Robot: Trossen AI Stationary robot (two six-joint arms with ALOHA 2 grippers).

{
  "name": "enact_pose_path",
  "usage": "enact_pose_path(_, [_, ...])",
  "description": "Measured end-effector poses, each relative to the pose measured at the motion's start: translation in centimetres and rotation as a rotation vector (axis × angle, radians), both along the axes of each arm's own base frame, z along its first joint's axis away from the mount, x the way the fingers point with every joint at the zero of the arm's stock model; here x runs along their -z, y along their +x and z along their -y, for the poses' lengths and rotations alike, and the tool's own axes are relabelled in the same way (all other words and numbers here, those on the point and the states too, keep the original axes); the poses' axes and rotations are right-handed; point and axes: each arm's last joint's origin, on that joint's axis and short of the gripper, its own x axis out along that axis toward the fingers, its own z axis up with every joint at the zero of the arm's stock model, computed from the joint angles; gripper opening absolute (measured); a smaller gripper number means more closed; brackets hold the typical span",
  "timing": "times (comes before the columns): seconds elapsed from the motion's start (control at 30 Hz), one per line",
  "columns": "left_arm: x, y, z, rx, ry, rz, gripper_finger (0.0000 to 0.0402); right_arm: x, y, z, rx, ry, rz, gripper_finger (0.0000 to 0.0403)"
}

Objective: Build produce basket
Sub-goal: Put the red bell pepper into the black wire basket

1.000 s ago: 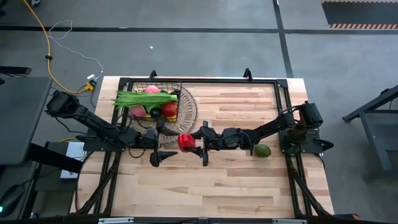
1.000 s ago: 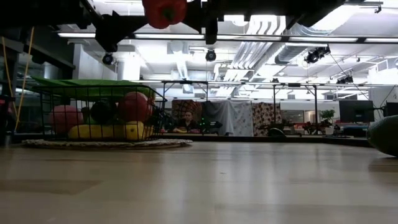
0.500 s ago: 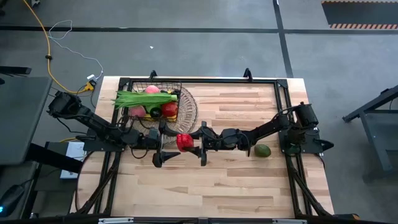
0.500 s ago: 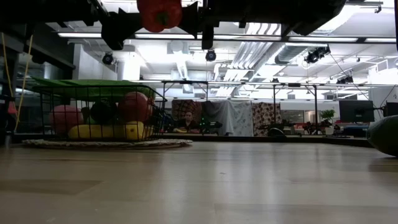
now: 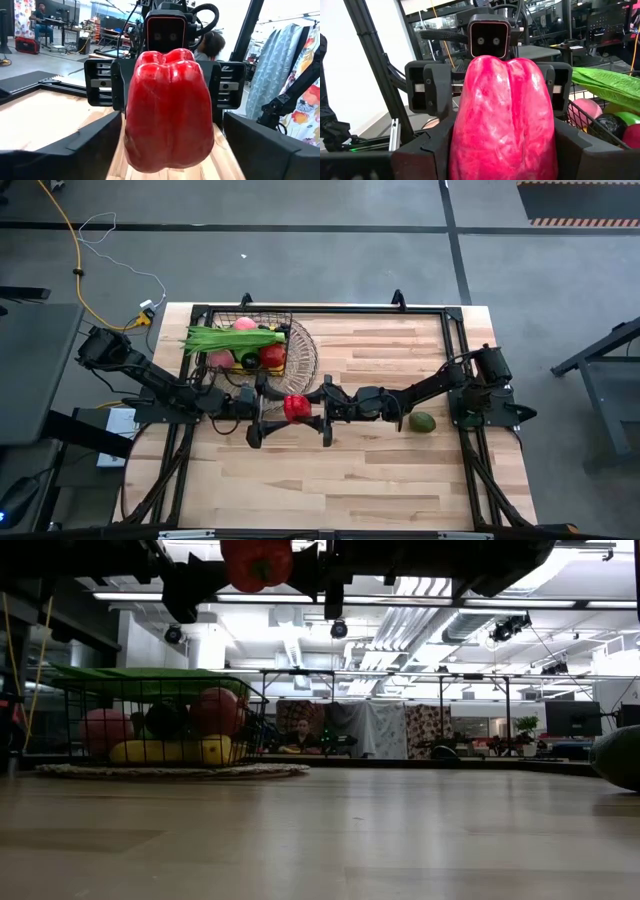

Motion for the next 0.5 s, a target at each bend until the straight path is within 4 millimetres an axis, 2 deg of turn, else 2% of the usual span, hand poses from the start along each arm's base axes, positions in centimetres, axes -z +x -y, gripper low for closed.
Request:
enact_pose_path(0.33, [0.11, 0.02, -0.06, -0.005, 0.003, -0.011, 0.022, 0.01, 0.0, -0.01, 0.0, 0.0, -0.001, 0.0214])
enact_pose_path(0.5, [0.12, 0.02, -0.06, -0.003, 0.003, -0.012, 0.02, 0.01, 0.0, -0.01, -0.003, 0.0, -0.001, 0.0238])
